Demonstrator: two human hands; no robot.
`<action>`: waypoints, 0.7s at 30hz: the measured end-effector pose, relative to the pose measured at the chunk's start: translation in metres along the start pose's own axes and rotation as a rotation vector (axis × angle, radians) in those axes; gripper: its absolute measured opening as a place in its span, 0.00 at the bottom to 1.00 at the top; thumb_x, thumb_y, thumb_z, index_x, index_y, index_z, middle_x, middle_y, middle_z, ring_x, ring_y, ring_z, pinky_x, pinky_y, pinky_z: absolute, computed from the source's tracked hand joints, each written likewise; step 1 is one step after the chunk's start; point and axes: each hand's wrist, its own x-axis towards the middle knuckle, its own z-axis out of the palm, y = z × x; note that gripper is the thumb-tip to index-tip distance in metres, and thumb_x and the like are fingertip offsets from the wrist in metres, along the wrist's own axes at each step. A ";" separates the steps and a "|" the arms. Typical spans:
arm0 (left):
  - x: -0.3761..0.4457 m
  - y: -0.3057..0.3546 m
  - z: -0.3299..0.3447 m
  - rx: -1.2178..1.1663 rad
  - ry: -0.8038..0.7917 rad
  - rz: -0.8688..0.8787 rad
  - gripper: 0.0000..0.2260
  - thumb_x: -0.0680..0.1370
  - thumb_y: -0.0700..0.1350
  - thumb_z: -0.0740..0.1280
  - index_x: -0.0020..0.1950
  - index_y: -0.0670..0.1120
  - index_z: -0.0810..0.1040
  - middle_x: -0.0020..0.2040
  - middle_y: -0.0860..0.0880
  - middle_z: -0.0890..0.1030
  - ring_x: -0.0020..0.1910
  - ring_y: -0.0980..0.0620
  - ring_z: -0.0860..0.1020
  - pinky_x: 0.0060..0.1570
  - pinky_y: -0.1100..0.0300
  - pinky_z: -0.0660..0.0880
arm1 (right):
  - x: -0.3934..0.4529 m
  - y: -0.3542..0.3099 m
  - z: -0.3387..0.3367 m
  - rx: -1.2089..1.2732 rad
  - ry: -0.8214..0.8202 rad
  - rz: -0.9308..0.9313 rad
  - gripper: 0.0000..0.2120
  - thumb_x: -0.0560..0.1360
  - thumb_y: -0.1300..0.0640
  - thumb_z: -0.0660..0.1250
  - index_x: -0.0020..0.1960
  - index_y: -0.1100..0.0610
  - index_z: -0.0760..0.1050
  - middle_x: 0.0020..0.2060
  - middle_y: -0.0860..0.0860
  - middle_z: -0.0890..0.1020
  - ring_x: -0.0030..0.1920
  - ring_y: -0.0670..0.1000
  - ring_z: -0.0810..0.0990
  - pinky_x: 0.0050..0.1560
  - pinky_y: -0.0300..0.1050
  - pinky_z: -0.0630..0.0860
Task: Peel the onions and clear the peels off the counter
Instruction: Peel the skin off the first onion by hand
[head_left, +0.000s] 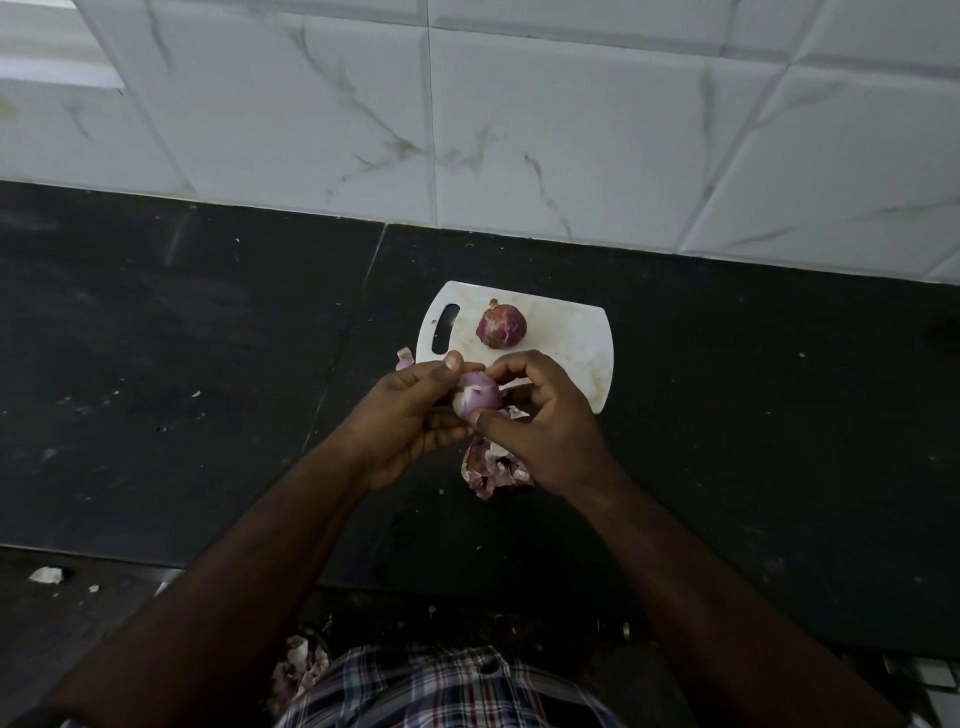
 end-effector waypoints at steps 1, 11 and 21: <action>0.000 -0.001 0.000 0.019 0.009 0.017 0.23 0.78 0.56 0.64 0.64 0.41 0.80 0.52 0.42 0.85 0.41 0.53 0.83 0.39 0.62 0.80 | 0.000 -0.001 0.001 -0.032 -0.009 -0.022 0.17 0.68 0.56 0.78 0.53 0.48 0.76 0.52 0.44 0.80 0.52 0.45 0.81 0.50 0.50 0.82; 0.001 -0.003 0.009 0.089 0.119 0.057 0.20 0.72 0.55 0.70 0.54 0.40 0.82 0.45 0.41 0.85 0.38 0.50 0.82 0.35 0.61 0.79 | 0.003 0.000 0.005 -0.201 0.023 -0.094 0.15 0.64 0.57 0.80 0.43 0.54 0.75 0.43 0.47 0.76 0.44 0.44 0.77 0.44 0.40 0.79; 0.005 -0.010 0.013 0.072 0.143 0.052 0.21 0.72 0.55 0.72 0.52 0.38 0.82 0.45 0.41 0.86 0.43 0.45 0.83 0.44 0.54 0.83 | 0.002 0.004 0.005 -0.242 -0.005 -0.087 0.15 0.64 0.58 0.78 0.37 0.53 0.71 0.40 0.49 0.74 0.40 0.44 0.74 0.40 0.30 0.71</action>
